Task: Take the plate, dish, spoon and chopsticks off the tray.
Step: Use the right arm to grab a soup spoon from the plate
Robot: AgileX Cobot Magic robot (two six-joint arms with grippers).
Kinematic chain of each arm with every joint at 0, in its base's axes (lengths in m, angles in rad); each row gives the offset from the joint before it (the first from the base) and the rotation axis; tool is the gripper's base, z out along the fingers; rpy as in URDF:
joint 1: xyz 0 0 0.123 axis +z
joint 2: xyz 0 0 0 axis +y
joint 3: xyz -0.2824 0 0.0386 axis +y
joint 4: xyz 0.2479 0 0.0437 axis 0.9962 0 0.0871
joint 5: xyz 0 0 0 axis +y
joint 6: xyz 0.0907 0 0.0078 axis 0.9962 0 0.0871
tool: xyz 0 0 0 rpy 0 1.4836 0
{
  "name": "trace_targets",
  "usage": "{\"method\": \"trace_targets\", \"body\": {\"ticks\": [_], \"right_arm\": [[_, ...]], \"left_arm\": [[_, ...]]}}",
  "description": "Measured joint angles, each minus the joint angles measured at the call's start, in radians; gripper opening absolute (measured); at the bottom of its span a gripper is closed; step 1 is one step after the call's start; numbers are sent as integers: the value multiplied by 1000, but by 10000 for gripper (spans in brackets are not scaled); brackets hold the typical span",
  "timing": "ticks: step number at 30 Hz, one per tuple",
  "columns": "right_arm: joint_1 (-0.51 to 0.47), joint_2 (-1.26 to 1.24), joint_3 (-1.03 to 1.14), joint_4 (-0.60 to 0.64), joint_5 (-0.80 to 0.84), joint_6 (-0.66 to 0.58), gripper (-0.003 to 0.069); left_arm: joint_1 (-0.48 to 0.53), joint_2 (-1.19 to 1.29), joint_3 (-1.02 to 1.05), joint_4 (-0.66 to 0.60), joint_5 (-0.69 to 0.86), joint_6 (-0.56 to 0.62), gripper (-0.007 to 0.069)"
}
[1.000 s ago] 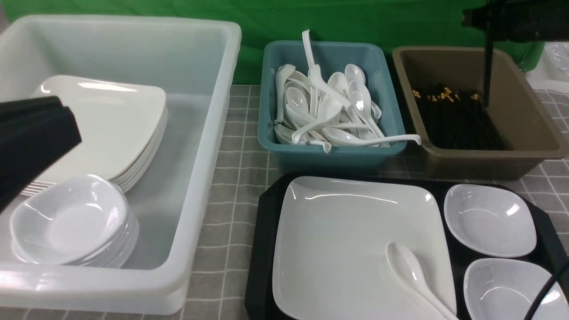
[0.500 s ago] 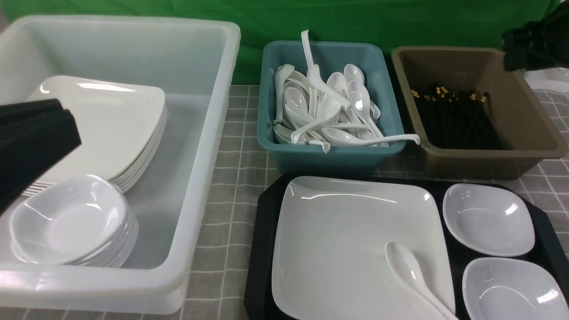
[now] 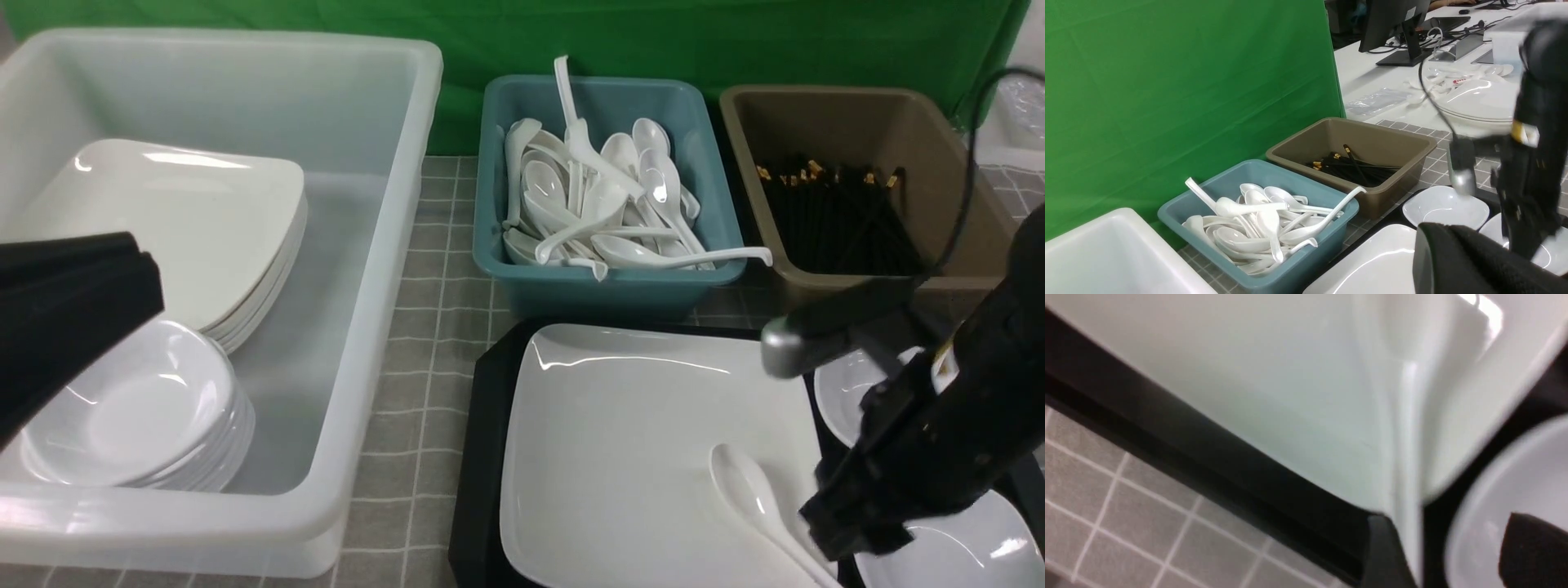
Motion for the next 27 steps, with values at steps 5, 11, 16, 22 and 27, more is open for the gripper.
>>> {"method": "trace_targets", "body": {"ticks": [5,11,16,22,27], "right_arm": [[70,76,53,0,-185,40,428],[60,188,52,-56,-286,50,429],[38,228,44,-84,-301,84,429],[35,239,42,-117,-315,82,368],[34,241,40,-127,-322,43,235]], "left_arm": [[0,0,0,0,0,0,20],[0,0,0,0,1,0,20],[0,0,0,0,2,0,20],[0,0,0,-2,4,0,20],[0,0,0,-4,4,0,20]]}}
